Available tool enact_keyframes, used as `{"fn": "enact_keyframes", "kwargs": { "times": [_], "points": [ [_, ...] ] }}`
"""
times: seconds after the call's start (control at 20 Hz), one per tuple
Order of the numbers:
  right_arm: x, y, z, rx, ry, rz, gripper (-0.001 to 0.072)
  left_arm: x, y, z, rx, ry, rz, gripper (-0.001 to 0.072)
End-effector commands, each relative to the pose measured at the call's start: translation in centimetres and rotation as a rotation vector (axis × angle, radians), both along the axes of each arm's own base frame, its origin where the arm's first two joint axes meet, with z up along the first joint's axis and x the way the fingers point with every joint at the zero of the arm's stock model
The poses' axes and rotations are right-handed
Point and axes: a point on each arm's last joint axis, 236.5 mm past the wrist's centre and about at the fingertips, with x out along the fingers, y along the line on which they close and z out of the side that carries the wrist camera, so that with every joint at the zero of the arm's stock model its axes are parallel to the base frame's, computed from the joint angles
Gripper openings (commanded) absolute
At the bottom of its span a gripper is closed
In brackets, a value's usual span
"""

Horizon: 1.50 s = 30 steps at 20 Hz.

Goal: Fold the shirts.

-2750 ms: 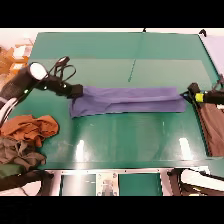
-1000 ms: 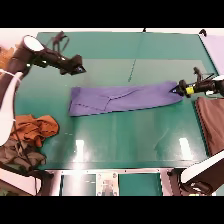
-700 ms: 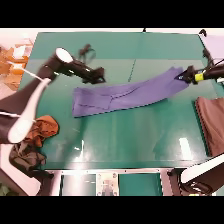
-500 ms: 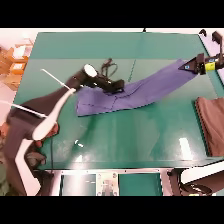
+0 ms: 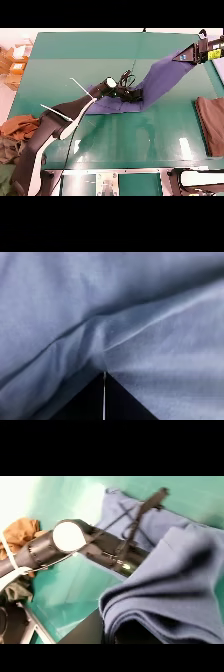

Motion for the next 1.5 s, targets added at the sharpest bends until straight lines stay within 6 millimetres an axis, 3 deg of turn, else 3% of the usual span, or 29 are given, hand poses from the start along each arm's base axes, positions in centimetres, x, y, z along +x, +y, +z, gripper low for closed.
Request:
{"fn": "enact_keyframes", "kwargs": {
  "times": [0.0, 0.1, 0.2, 0.4, 0.45, 0.55, 0.65, 0.75, 0.8, 0.85, 0.9, 0.95, 1.0, 1.1, 1.3, 1.4, 1.45],
  "points": [
    [-0.8, 2.1, 0.1, -0.003, 0.022, 0.037, 0.0019, -1.8, 0.7, 1.1, -0.028, 0.073, -0.104, 0.0022],
    [-0.7, 3.0, -0.4, 0.004, 0.029, 0.041, 0.0019, -0.8, 3.8, 3.6, -0.034, 0.088, -0.142, 0.0021],
    [0.0, 4.2, -1.6, 0.026, 0.063, 0.012, 0.002, 1.1, 9.3, 6.6, 0.014, 0.075, -0.135, 0.0021],
    [0.6, 9.5, -5.5, 0.056, 0.11, 0.013, 0.0022, 5.0, 26.7, 10.9, 0.438, -0.051, 0.018, 0.0021],
    [0.9, 11.4, -6.4, 0.061, 0.104, 0.008, 0.0021, 5.5, 30.3, 12.5, 0.505, -0.082, 0.065, 0.0022],
    [1.6, 16.1, -8.0, 0.069, 0.066, -0.004, 0.0021, 5.9, 35.3, 15.8, 0.555, -0.126, 0.157, 0.0022],
    [2.3, 21.8, -9.7, 0.074, 0.016, 0.004, 0.0022, 6.1, 37.9, 18.0, 0.551, -0.154, 0.222, 0.0022],
    [2.6, 27.1, -12.4, 0.071, -0.016, -0.004, 0.0039, 6.2, 39.3, 18.5, 0.553, -0.154, 0.245, 0.0022],
    [2.7, 29.7, -14.6, 0.061, -0.029, -0.012, 0.0179, 6.1, 39.4, 18.4, 0.556, -0.148, 0.244, 0.0022],
    [2.6, 31.8, -17.1, 0.045, -0.029, -0.017, 0.0371, 6.0, 39.4, 18.1, 0.557, -0.147, 0.236, 0.0022],
    [2.3, 33.3, -19.5, 0.028, -0.019, -0.019, 0.046, 6.0, 39.3, 17.8, 0.556, -0.14, 0.234, 0.0022],
    [1.9, 34.1, -21.6, 0.009, 0.003, -0.008, 0.0471, 5.9, 39.3, 17.6, 0.557, -0.135, 0.231, 0.0022],
    [1.7, 34.0, -22.5, -0.004, 0.026, 0.009, 0.0471, 5.8, 39.3, 17.4, 0.56, -0.138, 0.219, 0.0022],
    [3.3, 30.2, -21.8, -0.038, 0.042, 0.01, 0.0471, 5.7, 39.9, 17.1, 0.591, -0.146, 0.202, 0.0022],
    [8.6, 14.8, -18.1, -0.082, 0.108, -0.187, 0.0472, 5.6, 39.9, 17.0, 0.594, -0.152, 0.188, 0.0022],
    [8.6, 7.3, -18.4, -0.105, 0.193, -0.266, 0.0535, 5.6, 39.9, 17.0, 0.594, -0.152, 0.188, 0.0022],
    [7.9, 4.8, -19.3, -0.104, 0.249, -0.291, 0.0541, 5.6, 39.9, 17.0, 0.594, -0.152, 0.188, 0.0022]
  ]
}}
